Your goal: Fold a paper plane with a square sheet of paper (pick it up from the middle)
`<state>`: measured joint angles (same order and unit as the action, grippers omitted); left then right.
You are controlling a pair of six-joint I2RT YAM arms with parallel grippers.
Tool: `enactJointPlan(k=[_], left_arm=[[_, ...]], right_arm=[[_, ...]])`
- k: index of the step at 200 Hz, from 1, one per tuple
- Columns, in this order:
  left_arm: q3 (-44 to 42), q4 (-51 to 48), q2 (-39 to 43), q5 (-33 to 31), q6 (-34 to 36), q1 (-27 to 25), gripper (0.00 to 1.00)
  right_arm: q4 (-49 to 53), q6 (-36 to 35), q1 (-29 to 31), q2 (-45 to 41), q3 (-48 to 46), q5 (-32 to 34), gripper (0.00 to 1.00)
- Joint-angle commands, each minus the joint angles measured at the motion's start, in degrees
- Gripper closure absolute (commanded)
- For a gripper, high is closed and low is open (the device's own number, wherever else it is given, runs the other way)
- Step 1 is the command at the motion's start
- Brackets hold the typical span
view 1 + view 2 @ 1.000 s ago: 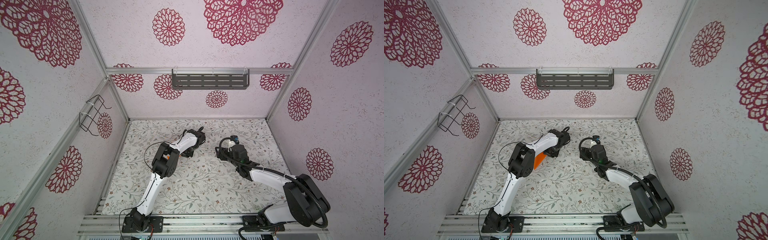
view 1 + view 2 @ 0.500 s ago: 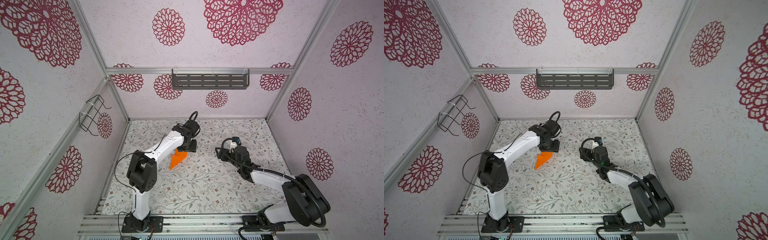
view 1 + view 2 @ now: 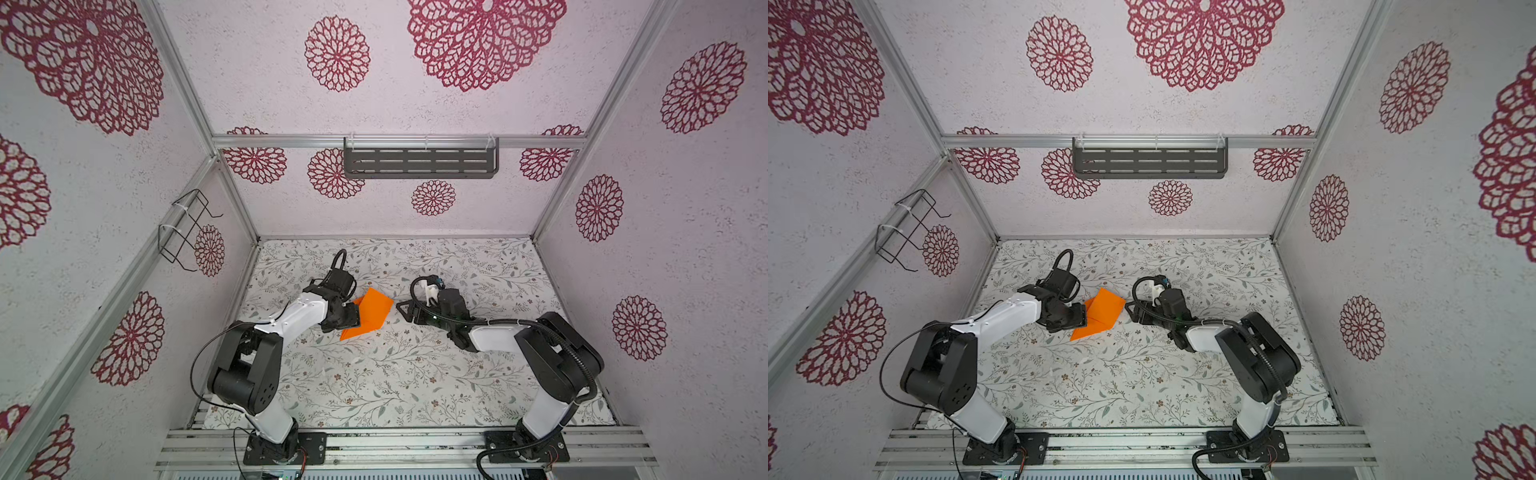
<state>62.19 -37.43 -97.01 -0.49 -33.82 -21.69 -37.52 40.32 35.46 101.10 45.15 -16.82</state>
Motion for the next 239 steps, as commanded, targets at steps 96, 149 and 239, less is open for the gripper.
enactJointPlan(k=[96, 149, 239], left_arm=[[2.1, 5.5, -8.7, -1.7, -1.9, 4.1, 0.68], [2.3, 4.8, -10.2, 1.1, -3.1, 5.4, 0.84], [3.4, 2.1, -12.2, 4.1, -4.1, 6.7, 0.91]], right_arm=[[-0.8, 4.5, 1.0, 3.8, 5.6, -6.3, 0.28], [6.3, 13.1, 2.1, 10.3, 13.8, -10.3, 0.37], [12.2, 18.9, 3.9, 22.5, 26.8, -15.2, 0.48]])
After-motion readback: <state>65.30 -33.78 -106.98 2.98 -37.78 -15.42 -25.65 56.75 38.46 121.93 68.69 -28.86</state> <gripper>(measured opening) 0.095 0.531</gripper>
